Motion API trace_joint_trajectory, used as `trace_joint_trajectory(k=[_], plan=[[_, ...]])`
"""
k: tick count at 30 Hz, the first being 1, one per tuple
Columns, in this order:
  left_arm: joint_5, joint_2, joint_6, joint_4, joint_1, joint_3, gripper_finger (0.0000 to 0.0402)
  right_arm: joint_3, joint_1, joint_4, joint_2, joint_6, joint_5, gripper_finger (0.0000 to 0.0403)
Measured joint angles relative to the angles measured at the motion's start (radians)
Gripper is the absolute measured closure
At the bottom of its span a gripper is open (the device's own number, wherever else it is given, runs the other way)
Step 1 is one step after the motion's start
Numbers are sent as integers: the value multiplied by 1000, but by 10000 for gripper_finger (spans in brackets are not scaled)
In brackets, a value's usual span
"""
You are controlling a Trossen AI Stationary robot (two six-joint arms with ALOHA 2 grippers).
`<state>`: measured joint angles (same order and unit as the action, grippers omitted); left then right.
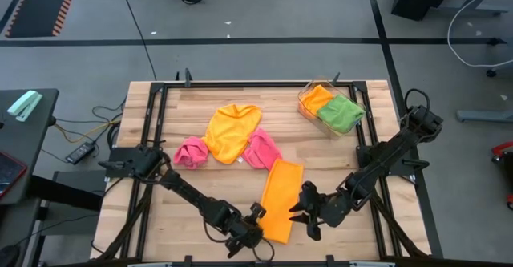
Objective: Fold microfiber towels
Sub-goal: Fold the bottom orange towel
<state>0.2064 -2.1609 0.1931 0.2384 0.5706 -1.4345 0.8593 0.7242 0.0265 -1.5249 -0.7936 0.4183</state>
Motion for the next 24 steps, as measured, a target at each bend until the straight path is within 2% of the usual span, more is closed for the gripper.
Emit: trace_joint_trajectory(k=[6,12,16,20,24], plan=[[-57,35,-149,8,-49,4,390,0,16,0,0,12,0,265],[-241,77,-423,2,-121,3,392,0,34,-3,-9,8,0,265],[-286,91,-543,-4,-144,2,386,0,38,-31,-70,-22,1,264],[-292,91,-616,-4,-150,3,389,2,49,-149,-149,-23,-3,253],[-343,94,-712,-7,-166,3,392,77,46,-117,-206,-5,-6,232]])
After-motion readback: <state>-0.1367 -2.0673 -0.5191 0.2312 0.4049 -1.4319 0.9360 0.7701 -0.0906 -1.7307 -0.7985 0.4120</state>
